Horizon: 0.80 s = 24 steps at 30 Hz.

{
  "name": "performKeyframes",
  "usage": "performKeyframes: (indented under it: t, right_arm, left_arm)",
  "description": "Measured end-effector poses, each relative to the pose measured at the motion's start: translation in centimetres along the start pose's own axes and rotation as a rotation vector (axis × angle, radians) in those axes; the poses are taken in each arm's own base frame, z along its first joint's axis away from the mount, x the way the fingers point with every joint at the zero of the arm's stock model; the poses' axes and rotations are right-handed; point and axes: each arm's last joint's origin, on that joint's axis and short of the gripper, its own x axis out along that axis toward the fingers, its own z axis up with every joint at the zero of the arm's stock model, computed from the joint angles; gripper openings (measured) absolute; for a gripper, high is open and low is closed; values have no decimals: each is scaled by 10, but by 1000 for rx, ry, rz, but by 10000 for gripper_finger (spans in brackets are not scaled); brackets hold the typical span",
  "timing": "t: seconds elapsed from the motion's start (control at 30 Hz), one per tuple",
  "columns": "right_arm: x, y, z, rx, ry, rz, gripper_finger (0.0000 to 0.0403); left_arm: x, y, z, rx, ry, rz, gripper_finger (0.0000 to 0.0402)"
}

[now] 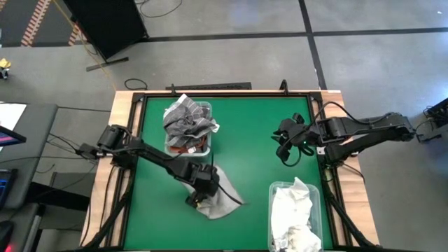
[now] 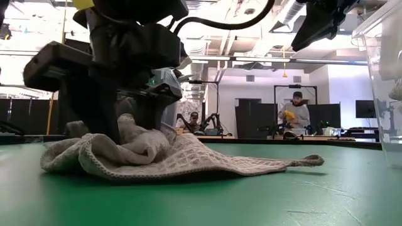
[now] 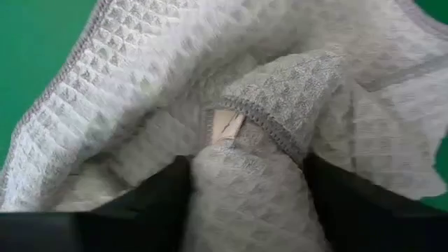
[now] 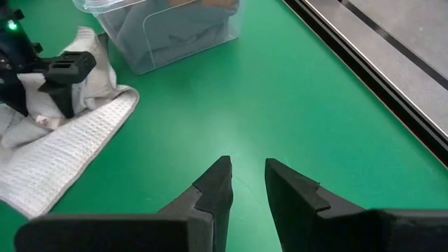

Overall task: Sort towels by color in basket
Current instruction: Put the light gray towel into the top transparent bin

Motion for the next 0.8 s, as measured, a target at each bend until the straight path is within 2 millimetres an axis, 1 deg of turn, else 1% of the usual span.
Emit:
performKeyframes:
  t: [0.07,0.2,0.23,0.27,0.43,0.53,0.63,0.7,0.8]
  right_arm:
    - [0,0,0,1,-2,1,118]
    - [0,0,0,3,-4,2,118]
    - [0,0,0,3,-5,2,118]
    - [0,0,0,3,-5,2,118]
    - [0,0,0,3,-6,4,118]
    - [-1,2,0,-2,-9,12,118]
    - [-2,4,0,-8,-10,21,118]
    - [-2,5,-1,-12,-11,26,118]
    - [-3,6,-1,-15,-13,32,118]
  left_arm:
    - [0,-2,0,6,1,-7,217]
    - [1,-7,0,30,5,-27,85]
    - [1,-9,0,42,5,-32,56]
    - [1,-10,1,54,5,-32,38]
    - [-1,-18,5,97,10,-10,39]
    - [-9,-24,9,126,38,29,39]
    - [-26,-28,13,157,70,76,39]
    - [-42,-30,22,168,39,121,39]
    - [-64,-31,25,174,23,196,39]
